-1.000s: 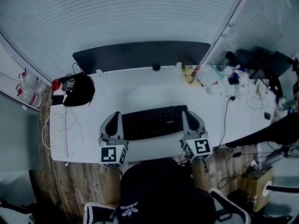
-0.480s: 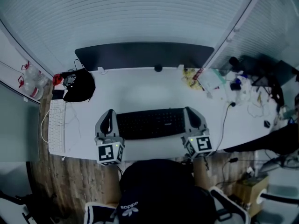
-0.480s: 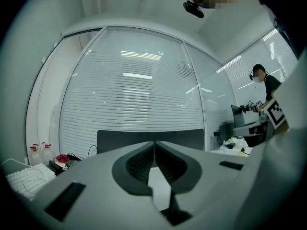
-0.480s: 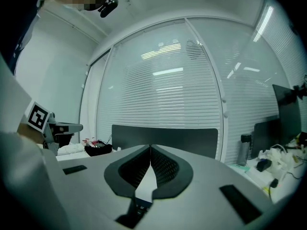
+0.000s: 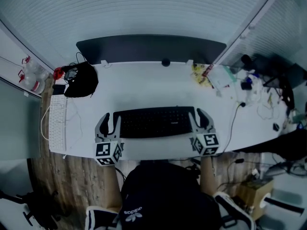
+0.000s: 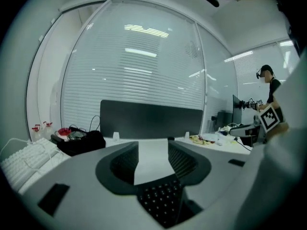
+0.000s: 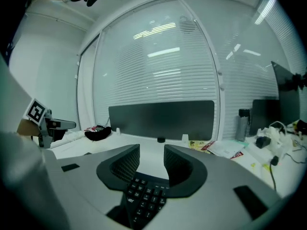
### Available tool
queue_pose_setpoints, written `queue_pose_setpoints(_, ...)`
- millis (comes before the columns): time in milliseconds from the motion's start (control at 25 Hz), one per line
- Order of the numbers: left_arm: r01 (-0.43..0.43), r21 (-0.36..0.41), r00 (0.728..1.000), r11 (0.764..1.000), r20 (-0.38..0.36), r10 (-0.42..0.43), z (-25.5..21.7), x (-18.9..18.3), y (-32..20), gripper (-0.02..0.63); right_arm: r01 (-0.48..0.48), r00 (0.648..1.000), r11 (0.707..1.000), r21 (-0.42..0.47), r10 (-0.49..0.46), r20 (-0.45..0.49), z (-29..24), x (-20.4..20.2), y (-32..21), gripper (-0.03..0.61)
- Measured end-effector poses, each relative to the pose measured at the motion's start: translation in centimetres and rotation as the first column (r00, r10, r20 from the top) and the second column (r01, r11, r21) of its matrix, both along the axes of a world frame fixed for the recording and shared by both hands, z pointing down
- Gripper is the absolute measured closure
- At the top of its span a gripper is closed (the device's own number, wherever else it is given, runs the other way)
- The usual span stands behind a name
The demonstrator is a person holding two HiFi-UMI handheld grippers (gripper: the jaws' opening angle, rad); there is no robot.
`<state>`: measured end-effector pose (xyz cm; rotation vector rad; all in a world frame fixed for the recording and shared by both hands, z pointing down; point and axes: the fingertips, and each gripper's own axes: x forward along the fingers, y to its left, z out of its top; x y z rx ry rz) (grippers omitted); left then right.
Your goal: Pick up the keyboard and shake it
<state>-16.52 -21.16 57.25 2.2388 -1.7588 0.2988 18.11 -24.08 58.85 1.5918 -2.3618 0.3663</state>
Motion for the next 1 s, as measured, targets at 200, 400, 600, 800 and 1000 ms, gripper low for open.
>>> queue_pose_setpoints(200, 0.012, -0.163, 0.998, 0.987, -0.062, -0.022, 6.0, -0.8, 0.7, 0.422, -0.007, 0.999, 0.994, -0.112, 0.003, -0.043, 4.6, 0.9, 0.2, 0.414)
queue_pose_setpoints(400, 0.026, -0.305, 0.996, 0.952, -0.069, -0.05, 11.4, -2.0, 0.7, 0.417, -0.021, 0.999, 0.98, -0.2, 0.01, -0.053, 8.4, 1.8, -0.3, 0.39)
queue_pose_setpoints(600, 0.039, -0.415, 0.992, 0.909, -0.091, -0.084, 15.3, -3.1, 0.8, 0.414, -0.032, 0.998, 0.964, -0.264, 0.015, -0.067, 11.1, 2.6, -0.9, 0.377)
queue_pose_setpoints(800, 0.033, -0.471, 0.987, 0.881, -0.124, -0.104, 17.5, -3.2, 0.8, 0.413, -0.044, 0.996, 0.953, -0.3, 0.017, -0.093, 12.8, 2.7, -1.2, 0.36)
queue_pose_setpoints(1000, 0.025, -0.489, 0.982, 0.872, -0.15, -0.112, 17.5, -2.9, 0.9, 0.413, -0.054, 0.997, 0.946, -0.321, 0.031, -0.075, 12.7, 3.0, -1.4, 0.36)
